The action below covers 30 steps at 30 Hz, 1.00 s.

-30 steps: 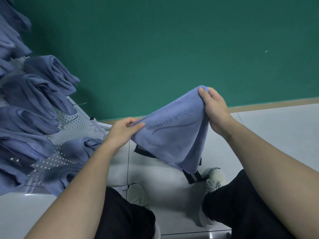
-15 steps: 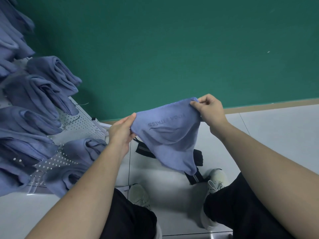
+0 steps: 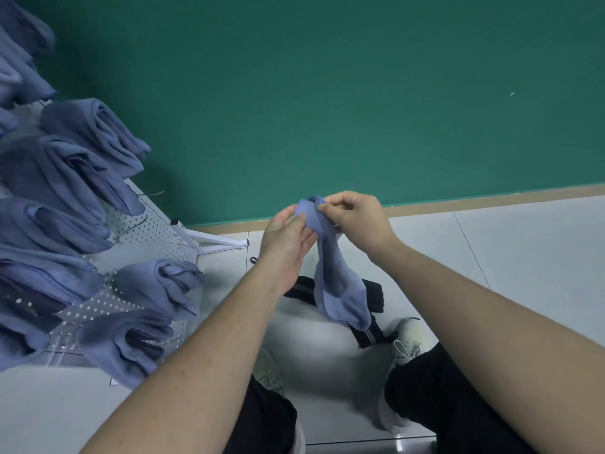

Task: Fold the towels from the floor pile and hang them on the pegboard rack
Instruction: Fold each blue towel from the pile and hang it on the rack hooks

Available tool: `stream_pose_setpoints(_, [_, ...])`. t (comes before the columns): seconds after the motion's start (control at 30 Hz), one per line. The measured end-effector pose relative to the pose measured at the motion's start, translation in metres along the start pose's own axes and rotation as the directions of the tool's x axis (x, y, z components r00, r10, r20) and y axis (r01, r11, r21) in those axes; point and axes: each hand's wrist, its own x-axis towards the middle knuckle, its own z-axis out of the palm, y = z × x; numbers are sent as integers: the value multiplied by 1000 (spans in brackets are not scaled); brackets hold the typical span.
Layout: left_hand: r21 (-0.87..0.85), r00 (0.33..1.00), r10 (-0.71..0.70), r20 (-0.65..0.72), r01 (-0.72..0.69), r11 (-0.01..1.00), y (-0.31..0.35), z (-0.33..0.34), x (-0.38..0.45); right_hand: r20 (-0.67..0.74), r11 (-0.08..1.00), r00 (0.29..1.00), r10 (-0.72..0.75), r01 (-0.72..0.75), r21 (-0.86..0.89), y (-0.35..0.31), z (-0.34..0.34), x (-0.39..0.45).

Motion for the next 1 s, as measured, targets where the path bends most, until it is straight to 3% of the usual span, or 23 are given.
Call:
stream_pose_setpoints(0.2, [47, 992, 46, -121, -40, 998, -6, -6, 2, -62, 1000, 998, -7, 9, 27, 0, 1, 0])
stream_pose_setpoints(0.33, [34, 989, 93, -119, -90, 995, -6, -3, 0, -25, 999, 999, -33, 32, -37, 0, 12, -6])
stream_pose_setpoints(0.6, [38, 990, 98, -101, -95, 995, -7, -2, -2, 10, 1000, 1000, -5, 5, -2, 0, 16, -10])
stream_pose_setpoints(0.73, [66, 989, 123, -86, -118, 991, -7, -1, -3, -40, 995, 998, 41, -37, 87, -1, 15, -9])
stream_pose_setpoints(0.87, [74, 981, 155, -116, -147, 986, -9, -2, -2, 25, 996, 999, 33, -35, 85, 1, 18, -10])
stream_pose_setpoints(1.0, [103, 975, 188, -116, -176, 979, -5, -7, 0, 193, 977, 981, 35, -74, 198, -2, 17, -16])
